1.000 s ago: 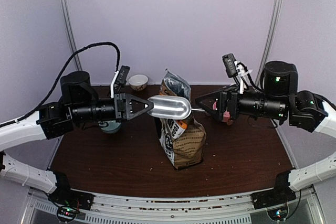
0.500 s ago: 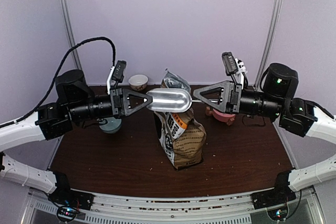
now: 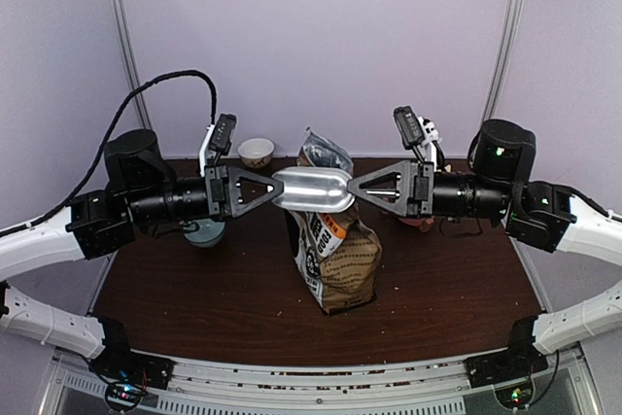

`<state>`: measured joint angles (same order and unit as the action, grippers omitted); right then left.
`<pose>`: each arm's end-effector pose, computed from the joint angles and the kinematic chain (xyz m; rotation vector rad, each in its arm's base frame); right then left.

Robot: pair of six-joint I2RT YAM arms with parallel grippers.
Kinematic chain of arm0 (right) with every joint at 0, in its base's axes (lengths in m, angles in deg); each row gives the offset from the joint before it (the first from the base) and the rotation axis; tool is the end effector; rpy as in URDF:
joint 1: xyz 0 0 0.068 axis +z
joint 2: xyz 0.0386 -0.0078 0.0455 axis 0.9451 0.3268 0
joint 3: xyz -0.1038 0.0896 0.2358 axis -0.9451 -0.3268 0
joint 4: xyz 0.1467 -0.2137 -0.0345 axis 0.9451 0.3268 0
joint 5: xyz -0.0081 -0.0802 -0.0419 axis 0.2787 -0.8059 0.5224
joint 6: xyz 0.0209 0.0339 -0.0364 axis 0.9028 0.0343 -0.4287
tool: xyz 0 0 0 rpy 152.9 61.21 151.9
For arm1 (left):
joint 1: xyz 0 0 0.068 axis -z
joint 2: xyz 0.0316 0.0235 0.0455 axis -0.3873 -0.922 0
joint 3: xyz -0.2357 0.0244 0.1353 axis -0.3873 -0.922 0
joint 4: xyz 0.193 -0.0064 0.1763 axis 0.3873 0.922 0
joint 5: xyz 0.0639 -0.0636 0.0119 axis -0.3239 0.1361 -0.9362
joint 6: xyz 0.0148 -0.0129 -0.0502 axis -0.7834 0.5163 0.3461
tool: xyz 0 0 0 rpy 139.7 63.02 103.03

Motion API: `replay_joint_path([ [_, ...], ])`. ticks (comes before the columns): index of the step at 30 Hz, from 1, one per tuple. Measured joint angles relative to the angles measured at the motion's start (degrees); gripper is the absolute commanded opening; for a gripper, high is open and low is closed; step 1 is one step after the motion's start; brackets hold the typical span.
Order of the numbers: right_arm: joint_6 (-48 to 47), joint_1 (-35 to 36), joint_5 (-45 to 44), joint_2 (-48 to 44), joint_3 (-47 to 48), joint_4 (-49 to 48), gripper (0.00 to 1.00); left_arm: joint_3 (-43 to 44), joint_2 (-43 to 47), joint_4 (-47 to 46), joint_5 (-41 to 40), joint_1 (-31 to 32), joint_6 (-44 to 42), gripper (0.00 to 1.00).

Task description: Serve the pet food

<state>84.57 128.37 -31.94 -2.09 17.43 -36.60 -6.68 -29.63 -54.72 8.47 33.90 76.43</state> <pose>0.1178 0.2157 0.3914 -0.6611 1.8024 1.6798 0.1265 -0.2129 0.3744 0.3318 1.8891 -1.6792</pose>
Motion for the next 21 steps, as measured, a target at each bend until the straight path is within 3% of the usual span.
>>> replay_joint_path([
  [9,-0.2,-0.1,0.2,0.0,0.0,0.7,0.3,0.0,0.0,0.2,0.3,0.0,-0.1,0.0],
  [21,-0.5,-0.4,-0.4,0.0,0.1,1.8,0.0,0.0,0.2,1.7,-1.1,-0.5,-0.6,0.0],
])
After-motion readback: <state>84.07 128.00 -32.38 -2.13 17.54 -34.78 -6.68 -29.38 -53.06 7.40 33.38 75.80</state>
